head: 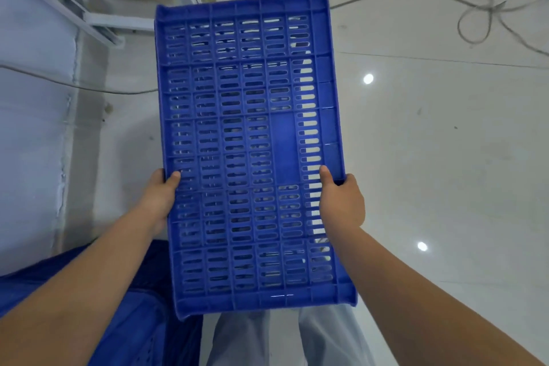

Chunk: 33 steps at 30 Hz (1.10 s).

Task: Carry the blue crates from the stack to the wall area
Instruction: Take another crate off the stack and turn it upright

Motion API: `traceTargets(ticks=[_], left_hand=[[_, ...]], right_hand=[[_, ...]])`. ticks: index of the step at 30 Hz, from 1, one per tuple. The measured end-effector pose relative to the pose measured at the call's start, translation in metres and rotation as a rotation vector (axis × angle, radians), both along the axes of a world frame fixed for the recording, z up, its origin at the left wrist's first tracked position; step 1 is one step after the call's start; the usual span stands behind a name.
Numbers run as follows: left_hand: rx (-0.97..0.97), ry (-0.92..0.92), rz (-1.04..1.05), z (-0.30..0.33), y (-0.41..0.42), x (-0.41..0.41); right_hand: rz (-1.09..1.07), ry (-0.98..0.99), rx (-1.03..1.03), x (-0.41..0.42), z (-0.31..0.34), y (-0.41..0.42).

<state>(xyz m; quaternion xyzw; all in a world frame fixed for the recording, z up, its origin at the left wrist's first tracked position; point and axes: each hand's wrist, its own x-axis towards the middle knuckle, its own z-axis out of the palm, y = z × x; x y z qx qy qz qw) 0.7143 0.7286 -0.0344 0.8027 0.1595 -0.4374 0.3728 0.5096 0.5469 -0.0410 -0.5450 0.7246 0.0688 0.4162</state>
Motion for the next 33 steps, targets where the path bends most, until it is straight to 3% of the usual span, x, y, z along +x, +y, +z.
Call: traceTargets(ticks=[9,22,33], left_hand=[[-0.057,-0.034,0.058,-0.006,-0.016,-0.039],[0.023,-0.053,0.04,-0.005,-0.035,-0.107],[0.039,0.068,0.067,0.001,-0.066,-0.152]], right_hand=[[0.049,-0.06,0.022,-0.01,0.013,-0.04],[0.053,0.055,0.059,-0.021,0.001,-0.097],[0.197,0.082,-0.002,-0.026,0.002,-0.149]])
